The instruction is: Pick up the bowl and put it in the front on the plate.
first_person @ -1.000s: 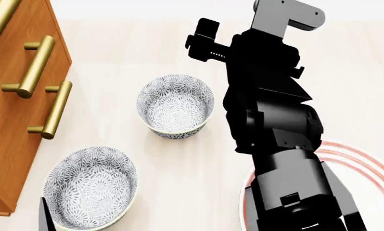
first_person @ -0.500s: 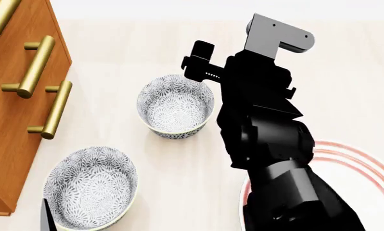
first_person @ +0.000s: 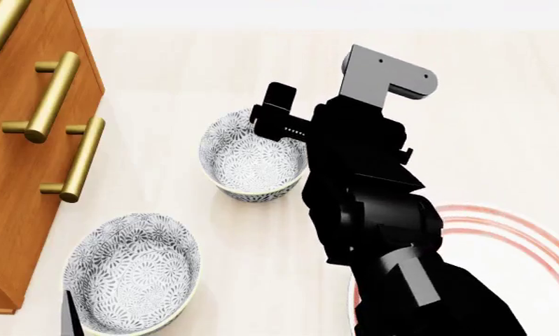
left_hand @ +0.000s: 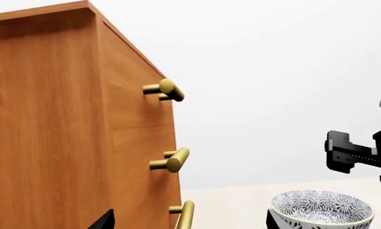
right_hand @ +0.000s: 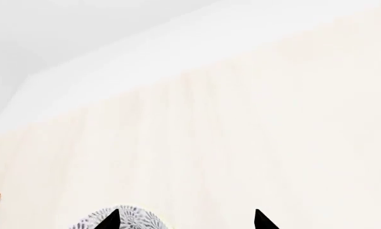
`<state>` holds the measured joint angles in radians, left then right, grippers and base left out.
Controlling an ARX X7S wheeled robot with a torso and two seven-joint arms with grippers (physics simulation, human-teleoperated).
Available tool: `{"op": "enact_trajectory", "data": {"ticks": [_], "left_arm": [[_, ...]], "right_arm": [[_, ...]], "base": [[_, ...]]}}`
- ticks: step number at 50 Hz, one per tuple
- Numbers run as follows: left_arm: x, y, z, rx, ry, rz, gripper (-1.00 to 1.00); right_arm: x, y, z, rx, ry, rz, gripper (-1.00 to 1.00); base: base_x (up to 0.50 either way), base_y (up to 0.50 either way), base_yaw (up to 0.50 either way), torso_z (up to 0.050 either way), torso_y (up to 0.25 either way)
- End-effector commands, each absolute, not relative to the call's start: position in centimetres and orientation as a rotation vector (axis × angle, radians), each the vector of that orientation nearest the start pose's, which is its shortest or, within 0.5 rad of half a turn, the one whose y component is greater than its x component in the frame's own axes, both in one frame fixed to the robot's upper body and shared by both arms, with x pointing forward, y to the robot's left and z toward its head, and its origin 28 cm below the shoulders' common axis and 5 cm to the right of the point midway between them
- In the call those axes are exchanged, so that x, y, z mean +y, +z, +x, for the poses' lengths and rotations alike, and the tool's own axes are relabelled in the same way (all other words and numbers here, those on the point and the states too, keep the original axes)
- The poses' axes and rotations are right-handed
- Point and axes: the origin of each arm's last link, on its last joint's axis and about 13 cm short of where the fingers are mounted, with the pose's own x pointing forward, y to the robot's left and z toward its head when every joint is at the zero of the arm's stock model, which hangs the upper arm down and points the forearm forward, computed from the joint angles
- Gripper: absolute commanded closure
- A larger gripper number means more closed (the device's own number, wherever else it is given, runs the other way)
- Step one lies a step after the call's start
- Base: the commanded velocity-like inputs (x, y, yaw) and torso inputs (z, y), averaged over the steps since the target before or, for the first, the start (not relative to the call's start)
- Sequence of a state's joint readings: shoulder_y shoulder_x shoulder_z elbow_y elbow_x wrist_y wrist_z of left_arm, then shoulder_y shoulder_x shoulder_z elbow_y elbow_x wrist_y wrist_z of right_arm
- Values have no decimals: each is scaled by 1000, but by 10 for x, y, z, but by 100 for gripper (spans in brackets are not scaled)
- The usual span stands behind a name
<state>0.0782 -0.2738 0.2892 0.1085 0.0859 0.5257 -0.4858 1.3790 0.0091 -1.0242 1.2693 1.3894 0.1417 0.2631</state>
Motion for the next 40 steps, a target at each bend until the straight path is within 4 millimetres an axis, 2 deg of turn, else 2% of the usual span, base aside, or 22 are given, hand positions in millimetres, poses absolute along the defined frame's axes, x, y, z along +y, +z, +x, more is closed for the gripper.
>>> {"op": "enact_trajectory", "data": {"ticks": [1,40], "left_arm": [[203,49,187,-564,92,113,-100],[203,48,186,-557,83,114,-100]], "right_arm": [[-41,187,422,285,35,351,-100],[-34,171,416,334,50,376,-100]], "base": [[0,0,0,0,0],[0,0,0,0,0]]}}
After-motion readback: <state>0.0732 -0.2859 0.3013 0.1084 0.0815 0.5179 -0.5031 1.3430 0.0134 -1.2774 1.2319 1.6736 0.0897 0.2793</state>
